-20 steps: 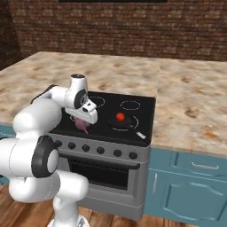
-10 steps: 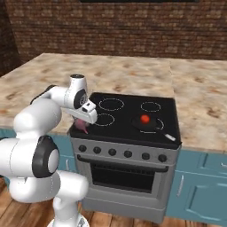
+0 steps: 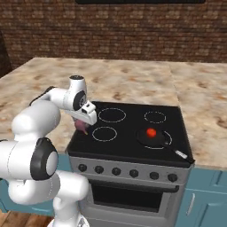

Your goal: Place the pan on the front right burner on the stove. Then place the tomato and the onion in the pan and turn on the front right burner.

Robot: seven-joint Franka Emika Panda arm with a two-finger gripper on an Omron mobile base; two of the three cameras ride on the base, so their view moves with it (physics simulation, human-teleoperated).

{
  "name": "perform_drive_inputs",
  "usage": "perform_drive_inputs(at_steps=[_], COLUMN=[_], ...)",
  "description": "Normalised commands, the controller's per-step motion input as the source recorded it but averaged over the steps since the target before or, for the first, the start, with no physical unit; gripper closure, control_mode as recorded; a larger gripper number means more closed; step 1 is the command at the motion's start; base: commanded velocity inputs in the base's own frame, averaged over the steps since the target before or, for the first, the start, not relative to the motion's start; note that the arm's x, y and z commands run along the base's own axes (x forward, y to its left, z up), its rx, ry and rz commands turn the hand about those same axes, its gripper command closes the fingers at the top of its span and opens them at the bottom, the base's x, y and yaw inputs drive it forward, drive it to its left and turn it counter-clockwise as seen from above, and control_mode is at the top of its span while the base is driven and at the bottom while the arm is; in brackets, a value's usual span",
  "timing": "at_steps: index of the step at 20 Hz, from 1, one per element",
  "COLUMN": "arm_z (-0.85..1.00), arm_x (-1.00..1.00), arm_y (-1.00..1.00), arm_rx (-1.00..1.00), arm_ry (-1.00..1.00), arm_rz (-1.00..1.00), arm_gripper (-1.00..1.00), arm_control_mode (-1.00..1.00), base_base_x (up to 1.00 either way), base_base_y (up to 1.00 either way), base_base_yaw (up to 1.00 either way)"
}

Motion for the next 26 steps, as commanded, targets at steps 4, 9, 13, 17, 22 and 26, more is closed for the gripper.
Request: perform_drive_inputs(at_steps=[4,9,13,17,22,26], arm_z=[0.0,0.0,0.07,0.13,0.12,0.03], arm_x=[0.0,0.0,0.08,0.02,0.0,0.0], arm_y=[0.0,0.0,0.04,-0.28,-0.54,-0.61], arm_rx=[0.0,0.0,-0.03,-0.01,0.0,0.0], arm_ry=[0.0,0.0,0.0,0.0,-0.01,0.0], arm_rz=[0.0,0.0,-0.05,-0.06,-0.03,-0.03], arm_gripper=[1.0,1.0,1.0,1.0,1.0,1.0], arm_control_mode=[1.0,1.0,-1.0,-1.0,-1.0,-1.0], base_base_x=[0.68,0.43,0.11,0.0,0.0,0.0], base_base_y=[0.26,0.47,0.21,0.0,0.0,0.0], base_base_yaw=[-0.11,-0.12,-0.06,0.0,0.0,0.0])
